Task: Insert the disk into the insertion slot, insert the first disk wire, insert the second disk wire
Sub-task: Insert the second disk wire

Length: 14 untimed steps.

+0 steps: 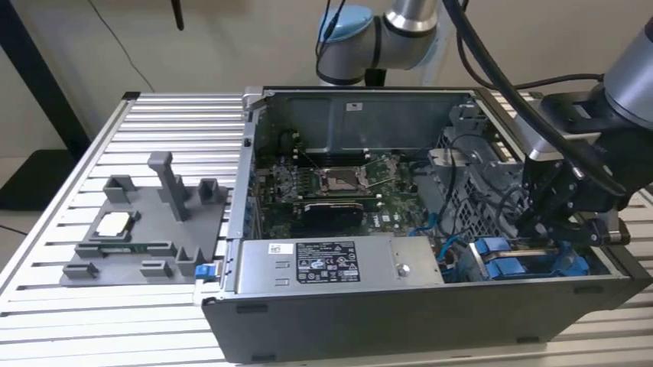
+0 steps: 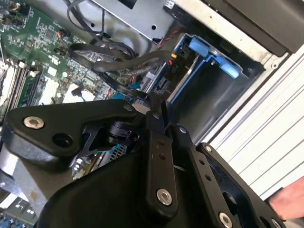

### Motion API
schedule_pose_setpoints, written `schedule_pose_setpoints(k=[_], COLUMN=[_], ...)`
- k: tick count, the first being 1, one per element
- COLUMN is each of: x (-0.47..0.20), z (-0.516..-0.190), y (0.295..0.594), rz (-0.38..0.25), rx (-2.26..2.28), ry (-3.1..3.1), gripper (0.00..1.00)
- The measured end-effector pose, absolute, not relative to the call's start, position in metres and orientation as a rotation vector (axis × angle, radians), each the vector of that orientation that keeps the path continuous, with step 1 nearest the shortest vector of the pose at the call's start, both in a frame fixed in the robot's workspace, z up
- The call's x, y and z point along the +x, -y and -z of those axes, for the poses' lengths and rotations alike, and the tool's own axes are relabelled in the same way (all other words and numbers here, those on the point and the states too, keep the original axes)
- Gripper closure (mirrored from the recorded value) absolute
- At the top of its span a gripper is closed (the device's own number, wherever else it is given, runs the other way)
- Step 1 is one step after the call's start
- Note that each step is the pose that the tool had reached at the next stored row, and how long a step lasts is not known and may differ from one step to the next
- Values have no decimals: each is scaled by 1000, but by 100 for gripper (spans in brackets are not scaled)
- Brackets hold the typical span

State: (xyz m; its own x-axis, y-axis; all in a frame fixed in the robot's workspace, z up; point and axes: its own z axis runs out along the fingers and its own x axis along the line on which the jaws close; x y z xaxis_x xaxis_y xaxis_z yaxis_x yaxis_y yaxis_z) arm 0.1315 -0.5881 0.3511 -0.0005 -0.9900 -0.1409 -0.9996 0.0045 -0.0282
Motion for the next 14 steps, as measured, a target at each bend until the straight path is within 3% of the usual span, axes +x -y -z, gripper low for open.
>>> schedule_pose_setpoints(k=[14], x=[138], z=[-343], y=[586], rz=[-116], rx=[-2131], ry=[-2135], gripper=[84])
